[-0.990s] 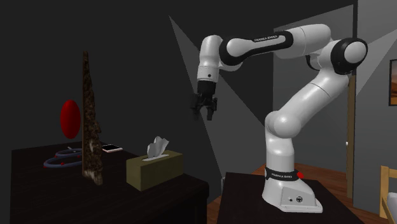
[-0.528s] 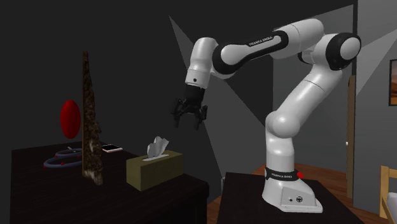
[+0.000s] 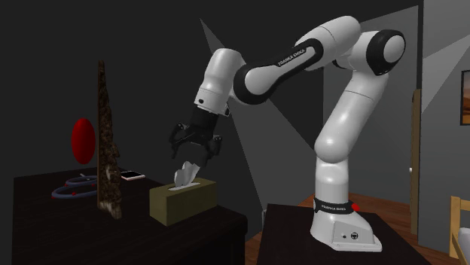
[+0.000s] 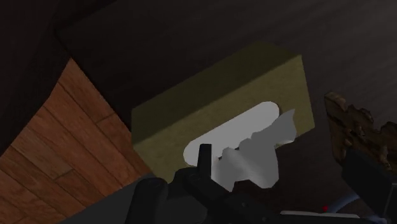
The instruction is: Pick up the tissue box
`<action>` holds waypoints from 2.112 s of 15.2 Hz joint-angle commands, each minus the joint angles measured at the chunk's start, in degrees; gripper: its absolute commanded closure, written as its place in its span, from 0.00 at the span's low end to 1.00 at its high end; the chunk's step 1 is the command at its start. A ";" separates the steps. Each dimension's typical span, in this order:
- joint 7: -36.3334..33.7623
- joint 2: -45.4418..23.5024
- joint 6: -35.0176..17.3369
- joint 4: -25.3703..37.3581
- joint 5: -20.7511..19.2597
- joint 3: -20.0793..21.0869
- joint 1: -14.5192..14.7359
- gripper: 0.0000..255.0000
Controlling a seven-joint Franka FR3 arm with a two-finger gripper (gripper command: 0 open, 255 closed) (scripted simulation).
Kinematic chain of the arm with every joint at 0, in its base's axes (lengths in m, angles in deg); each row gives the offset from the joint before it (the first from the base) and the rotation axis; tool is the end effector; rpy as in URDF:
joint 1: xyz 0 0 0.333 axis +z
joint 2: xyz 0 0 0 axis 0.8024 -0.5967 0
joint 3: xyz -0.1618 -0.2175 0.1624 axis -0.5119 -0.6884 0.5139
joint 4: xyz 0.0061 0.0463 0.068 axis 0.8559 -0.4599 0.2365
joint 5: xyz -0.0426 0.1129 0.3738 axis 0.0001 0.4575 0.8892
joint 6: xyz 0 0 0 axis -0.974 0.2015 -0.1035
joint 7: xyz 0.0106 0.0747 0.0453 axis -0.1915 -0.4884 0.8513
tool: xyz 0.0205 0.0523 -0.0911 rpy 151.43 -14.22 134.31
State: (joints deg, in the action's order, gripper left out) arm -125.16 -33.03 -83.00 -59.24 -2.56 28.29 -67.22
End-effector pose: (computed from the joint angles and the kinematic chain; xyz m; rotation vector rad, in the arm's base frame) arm 0.3927 0.2450 0.4479 -2.5805 1.3252 -0.4438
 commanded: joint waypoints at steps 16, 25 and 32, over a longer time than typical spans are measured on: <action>-10.79 -7.79 -10.38 -0.08 -6.29 9.93 -8.48 1.00; -9.22 -5.82 -6.93 1.54 -4.68 7.63 -6.76 1.00; -7.27 -2.89 -0.95 4.75 -2.97 4.36 -4.82 1.00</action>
State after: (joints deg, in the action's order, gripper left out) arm -132.61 -36.20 -84.81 -55.06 -5.62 33.00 -72.17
